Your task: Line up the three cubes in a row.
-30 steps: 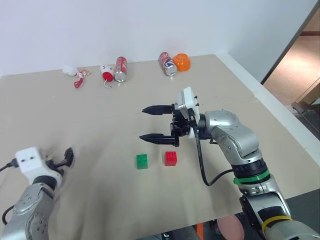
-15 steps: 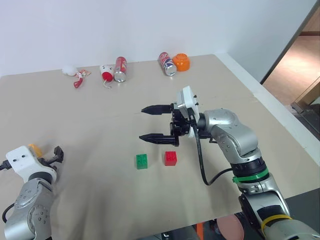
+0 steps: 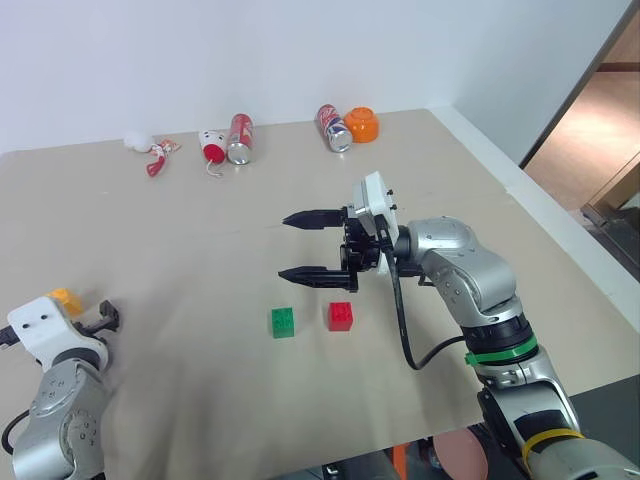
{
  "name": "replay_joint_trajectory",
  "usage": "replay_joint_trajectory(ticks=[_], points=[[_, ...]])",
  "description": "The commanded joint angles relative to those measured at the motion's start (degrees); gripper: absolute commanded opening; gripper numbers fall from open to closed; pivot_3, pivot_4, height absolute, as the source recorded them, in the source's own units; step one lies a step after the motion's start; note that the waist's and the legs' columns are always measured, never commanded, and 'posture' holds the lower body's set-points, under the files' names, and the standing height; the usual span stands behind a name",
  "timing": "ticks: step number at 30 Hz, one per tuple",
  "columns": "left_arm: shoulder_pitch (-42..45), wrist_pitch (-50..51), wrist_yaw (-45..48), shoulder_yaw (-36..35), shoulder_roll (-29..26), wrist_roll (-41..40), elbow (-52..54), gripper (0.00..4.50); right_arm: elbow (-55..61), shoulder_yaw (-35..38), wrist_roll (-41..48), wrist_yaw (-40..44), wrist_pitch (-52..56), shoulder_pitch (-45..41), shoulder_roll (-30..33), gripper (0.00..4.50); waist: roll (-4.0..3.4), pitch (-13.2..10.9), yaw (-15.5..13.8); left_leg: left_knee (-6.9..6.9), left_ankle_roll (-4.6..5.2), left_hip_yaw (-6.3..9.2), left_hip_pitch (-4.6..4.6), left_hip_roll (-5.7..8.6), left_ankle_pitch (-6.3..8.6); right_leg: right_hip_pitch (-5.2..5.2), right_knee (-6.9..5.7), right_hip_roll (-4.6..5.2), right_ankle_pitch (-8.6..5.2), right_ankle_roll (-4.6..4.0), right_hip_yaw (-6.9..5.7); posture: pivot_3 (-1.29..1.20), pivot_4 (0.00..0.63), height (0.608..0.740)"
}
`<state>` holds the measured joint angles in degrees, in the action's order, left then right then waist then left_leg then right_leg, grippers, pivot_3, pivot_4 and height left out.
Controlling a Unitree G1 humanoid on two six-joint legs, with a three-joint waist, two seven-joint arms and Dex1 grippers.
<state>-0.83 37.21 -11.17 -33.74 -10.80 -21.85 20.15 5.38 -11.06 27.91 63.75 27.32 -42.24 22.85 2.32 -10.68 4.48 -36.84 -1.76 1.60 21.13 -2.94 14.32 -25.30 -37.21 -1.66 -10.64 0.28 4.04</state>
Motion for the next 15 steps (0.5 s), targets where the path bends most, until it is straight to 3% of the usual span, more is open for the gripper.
replay_joint_trajectory(ticks=[1,4,8,13,14,15], points=[[2.51,-2.43,-0.38,-1.15,-2.13,1.49,-2.34,4.48,0.54,1.16,0.52,0.09,-0.85,-1.66,-0.29,4.50,0.01,0.00,-0.03,0.00,0.00,0.00,0.00,0.00,0.00,0.00,0.00,0.01,0.00,0.00,0.00,0.00,0.150,0.740],[4.92,-3.13,0.47,-0.02,-3.01,2.02,-5.46,4.48,0.32,1.09,0.28,0.03,-1.05,-1.76,-0.32,4.50,0.02,0.00,-0.05,0.00,0.00,-0.01,0.02,0.01,0.00,0.00,0.00,0.02,0.00,0.00,0.00,0.00,0.150,0.740],[6.04,-3.37,1.23,0.65,-3.21,2.51,-6.61,3.36,0.39,1.24,0.18,-0.15,-1.06,-1.83,-0.17,4.50,0.02,0.00,-0.05,0.00,-0.01,-0.02,0.05,0.01,0.01,0.00,0.03,0.03,0.00,0.00,0.01,0.00,0.150,0.740],[4.94,-2.17,0.35,0.83,-2.69,3.41,-6.37,1.59,0.35,1.55,-0.02,-0.53,-1.20,-1.59,0.20,4.50,0.02,0.00,-0.07,0.01,-0.02,-0.01,0.04,0.01,0.01,-0.01,0.03,0.03,0.00,0.00,0.01,0.00,0.150,0.740],[4.92,-2.00,0.26,0.86,-2.61,3.54,-6.45,1.31,0.32,1.57,-0.11,-0.57,-1.28,-1.49,0.32,4.50,0.02,0.00,-0.07,0.01,-0.02,-0.01,0.04,0.01,0.01,0.00,0.03,0.04,0.00,0.00,0.01,0.00,0.150,0.740],[4.98,-1.92,0.48,1.13,-2.71,3.65,-6.62,1.32,0.28,1.57,-0.18,-0.62,-1.35,-1.40,0.40,4.50,0.02,0.00,-0.06,0.01,-0.02,-0.02,0.03,0.01,0.01,0.00,0.03,0.05,0.00,0.00,0.01,0.00,0.150,0.740]])
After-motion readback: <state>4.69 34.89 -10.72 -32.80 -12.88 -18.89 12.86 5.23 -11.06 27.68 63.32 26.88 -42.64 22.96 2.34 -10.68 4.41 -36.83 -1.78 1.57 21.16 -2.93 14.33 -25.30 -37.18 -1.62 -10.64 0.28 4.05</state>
